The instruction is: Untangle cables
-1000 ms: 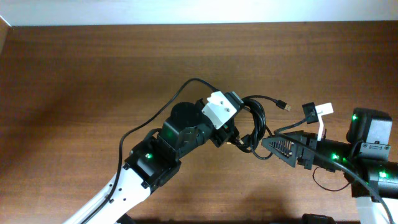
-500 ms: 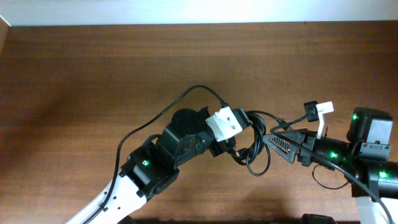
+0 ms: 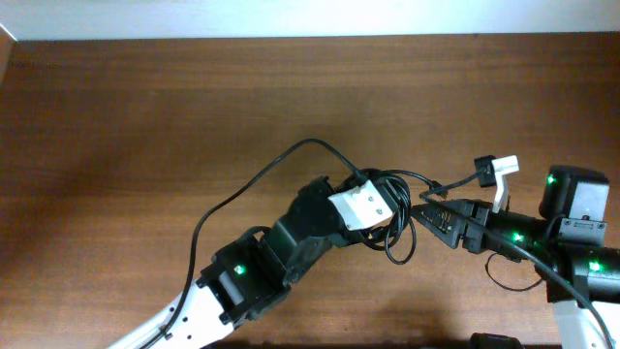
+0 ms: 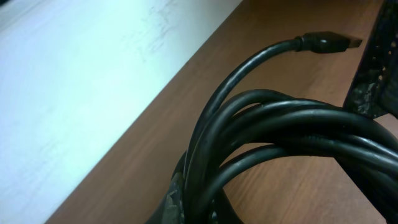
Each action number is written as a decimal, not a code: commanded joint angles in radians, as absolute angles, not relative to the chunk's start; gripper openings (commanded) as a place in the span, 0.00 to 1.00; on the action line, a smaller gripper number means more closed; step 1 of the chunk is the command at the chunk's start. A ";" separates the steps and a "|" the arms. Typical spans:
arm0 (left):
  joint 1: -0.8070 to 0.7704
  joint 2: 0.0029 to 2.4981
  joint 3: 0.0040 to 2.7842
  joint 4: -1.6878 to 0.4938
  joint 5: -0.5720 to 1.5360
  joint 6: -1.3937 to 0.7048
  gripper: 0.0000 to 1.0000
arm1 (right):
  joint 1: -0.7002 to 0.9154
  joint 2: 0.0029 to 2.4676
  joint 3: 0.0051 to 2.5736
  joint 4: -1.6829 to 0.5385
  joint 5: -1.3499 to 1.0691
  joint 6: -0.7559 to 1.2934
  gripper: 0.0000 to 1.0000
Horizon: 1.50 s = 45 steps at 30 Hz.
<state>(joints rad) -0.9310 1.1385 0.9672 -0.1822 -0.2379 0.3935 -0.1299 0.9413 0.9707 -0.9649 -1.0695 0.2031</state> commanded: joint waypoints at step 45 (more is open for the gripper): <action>-0.449 1.089 0.992 -0.222 0.876 0.362 0.00 | -0.125 0.951 0.986 -0.900 -1.228 0.256 0.60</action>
<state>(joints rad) -0.4587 1.1049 0.9672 -0.2283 0.6678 0.2462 -0.1299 0.9485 0.9707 -0.9268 -1.0958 0.2504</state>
